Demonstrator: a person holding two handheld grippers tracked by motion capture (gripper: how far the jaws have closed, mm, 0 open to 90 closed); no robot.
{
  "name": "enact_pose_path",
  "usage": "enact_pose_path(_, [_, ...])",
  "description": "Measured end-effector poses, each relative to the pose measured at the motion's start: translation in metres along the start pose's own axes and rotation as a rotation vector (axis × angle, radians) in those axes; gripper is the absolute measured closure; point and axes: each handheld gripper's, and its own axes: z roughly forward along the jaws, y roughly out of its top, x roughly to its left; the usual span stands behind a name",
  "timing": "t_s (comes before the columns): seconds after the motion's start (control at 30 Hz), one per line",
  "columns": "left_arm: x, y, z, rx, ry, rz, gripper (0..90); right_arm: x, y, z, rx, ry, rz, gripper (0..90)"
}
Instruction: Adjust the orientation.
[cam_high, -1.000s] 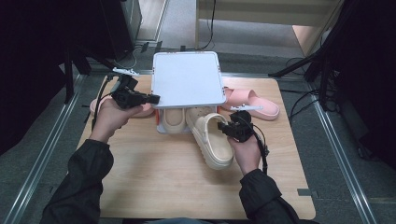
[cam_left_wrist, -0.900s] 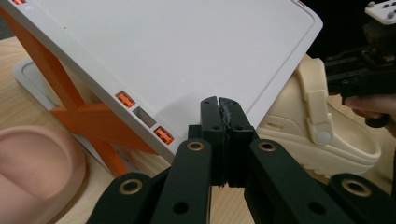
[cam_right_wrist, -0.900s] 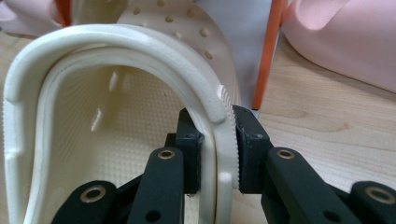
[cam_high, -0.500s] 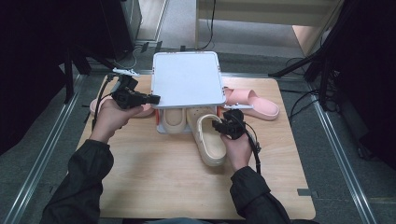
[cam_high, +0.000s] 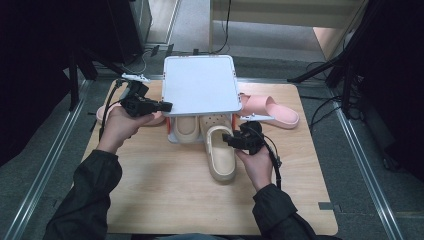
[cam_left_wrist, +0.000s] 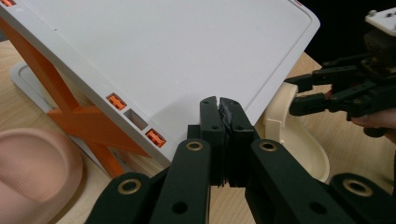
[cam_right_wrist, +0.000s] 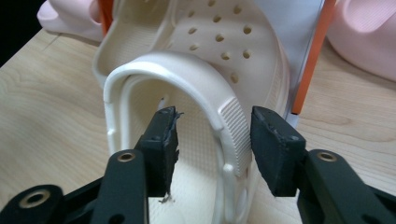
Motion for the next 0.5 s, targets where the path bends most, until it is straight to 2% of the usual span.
enact_pose_path(0.13, [0.0,0.0,0.0,0.0,-0.001,-0.002,88.4,0.005,-0.004,-0.015,-0.02,0.003,-0.021,55.8])
enact_pose_path(0.23, [0.001,0.0,0.0,0.001,-0.005,-0.005,88.4,0.008,-0.013,-0.022,-0.025,-0.019,-0.066,61.2])
enact_pose_path(0.3, [0.001,0.0,0.0,-0.002,-0.007,-0.007,88.4,0.007,-0.019,-0.024,-0.038,-0.012,-0.054,60.6])
enact_pose_path(0.37, [0.001,0.0,0.0,0.0,-0.005,-0.006,88.4,0.005,-0.022,-0.025,-0.033,0.007,-0.021,53.3])
enact_pose_path(0.5, [0.001,-0.001,-0.001,-0.001,-0.008,-0.004,88.4,0.005,-0.029,-0.035,-0.038,0.022,-0.011,59.2])
